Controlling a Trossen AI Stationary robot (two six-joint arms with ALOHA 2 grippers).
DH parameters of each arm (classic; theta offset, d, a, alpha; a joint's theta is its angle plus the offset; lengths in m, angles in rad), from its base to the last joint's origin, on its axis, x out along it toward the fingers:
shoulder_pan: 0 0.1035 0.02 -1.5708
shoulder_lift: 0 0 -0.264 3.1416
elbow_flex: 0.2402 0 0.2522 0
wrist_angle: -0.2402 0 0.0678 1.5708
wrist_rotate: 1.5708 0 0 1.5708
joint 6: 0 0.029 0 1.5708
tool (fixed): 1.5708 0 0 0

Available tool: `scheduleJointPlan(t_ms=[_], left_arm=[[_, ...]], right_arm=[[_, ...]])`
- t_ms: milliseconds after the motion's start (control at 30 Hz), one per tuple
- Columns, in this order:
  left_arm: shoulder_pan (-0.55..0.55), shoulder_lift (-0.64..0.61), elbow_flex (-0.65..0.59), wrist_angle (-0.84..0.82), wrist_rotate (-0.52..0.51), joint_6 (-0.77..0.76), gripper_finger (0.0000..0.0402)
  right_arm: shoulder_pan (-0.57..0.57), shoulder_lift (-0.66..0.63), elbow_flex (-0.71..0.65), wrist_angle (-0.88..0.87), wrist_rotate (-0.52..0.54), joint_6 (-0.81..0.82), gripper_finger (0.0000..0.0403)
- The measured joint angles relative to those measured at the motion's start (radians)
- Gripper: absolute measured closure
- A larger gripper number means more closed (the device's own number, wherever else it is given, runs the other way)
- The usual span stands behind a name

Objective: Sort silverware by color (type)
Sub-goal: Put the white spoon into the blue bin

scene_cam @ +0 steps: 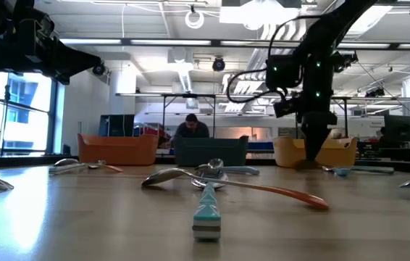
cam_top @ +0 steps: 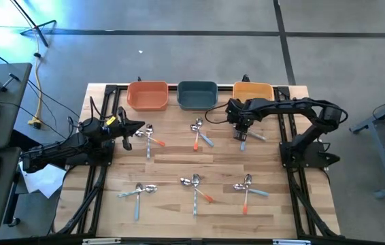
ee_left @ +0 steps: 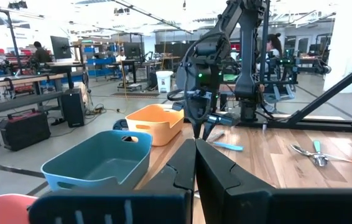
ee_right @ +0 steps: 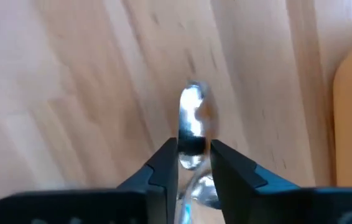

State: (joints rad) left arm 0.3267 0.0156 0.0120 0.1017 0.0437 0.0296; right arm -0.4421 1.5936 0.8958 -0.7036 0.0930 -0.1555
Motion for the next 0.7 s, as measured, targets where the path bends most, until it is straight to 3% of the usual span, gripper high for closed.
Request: scheduleJointPlan(t_ms=[300, 433, 700], left_arm=[[0.000, 0.000, 0.000, -0.001, 0.000, -0.001, 0.0399], [0.000, 0.000, 0.000, -0.006, 0.001, -0.009, 0.0399], [0.000, 0.000, 0.000, -0.009, 0.001, -0.021, 0.0399]], right_arm=[[0.056, 0.000, 0.081, -0.037, 0.007, 0.042, 0.0399], [0.059, 0.000, 0.112, -0.112, 0.007, 0.139, 0.0367], [0.025, -0.001, 0.059, -0.167, 0.013, 0.201, 0.0254]])
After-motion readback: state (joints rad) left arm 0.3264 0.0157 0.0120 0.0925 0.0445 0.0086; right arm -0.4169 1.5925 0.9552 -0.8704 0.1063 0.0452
